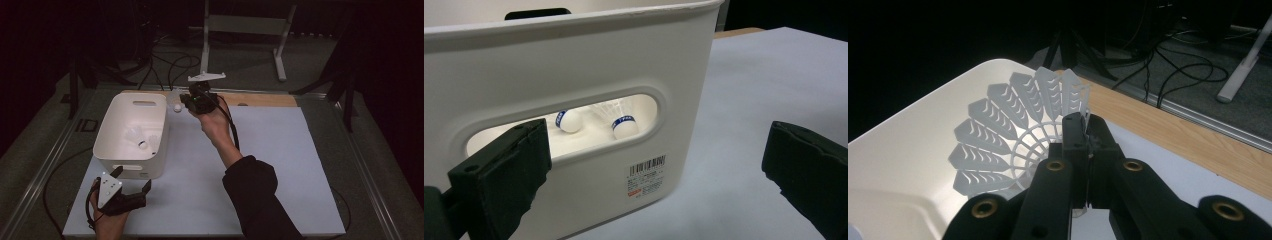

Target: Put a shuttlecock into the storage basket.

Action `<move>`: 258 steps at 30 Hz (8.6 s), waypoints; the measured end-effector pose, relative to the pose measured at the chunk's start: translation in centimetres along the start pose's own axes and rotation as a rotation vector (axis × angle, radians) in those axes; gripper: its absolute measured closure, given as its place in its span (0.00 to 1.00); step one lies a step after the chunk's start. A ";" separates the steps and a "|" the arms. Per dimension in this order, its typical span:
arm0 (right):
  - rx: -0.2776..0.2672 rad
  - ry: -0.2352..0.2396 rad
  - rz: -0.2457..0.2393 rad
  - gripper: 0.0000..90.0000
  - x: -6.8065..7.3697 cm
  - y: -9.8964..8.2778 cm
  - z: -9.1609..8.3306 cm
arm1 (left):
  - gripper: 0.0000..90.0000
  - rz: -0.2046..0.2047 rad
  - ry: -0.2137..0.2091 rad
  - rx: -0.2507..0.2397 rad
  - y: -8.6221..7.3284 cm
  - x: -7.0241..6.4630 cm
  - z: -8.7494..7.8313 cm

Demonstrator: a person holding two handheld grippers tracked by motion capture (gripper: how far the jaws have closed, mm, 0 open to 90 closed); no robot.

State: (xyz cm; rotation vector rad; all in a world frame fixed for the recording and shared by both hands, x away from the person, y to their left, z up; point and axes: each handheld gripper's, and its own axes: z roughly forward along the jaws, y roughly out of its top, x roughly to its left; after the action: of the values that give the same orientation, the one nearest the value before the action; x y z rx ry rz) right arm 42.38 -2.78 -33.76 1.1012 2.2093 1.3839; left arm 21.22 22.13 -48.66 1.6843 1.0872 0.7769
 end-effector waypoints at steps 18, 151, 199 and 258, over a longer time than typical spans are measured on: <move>-0.010 0.010 0.002 0.99 0.7 0.1 0.6 | 0.00 -0.002 0.002 -0.002 0.0 0.0 -0.1; 0.013 0.192 -0.118 0.99 9.6 1.0 3.4 | 0.00 -0.001 0.001 -0.005 0.0 0.0 -0.2; 0.007 0.077 -0.208 0.12 6.1 -0.1 1.8 | 0.00 0.000 0.001 -0.005 0.0 0.0 -0.2; -0.018 -0.130 -0.075 0.09 -4.8 -8.8 -8.1 | 0.00 -0.005 0.002 -0.008 0.0 0.0 -0.3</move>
State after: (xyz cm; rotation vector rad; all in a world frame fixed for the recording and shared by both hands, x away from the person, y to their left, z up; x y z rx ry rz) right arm 36.67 -13.52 -38.08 1.0597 2.1198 1.2617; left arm 21.03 22.25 -48.53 1.6740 1.0876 0.7785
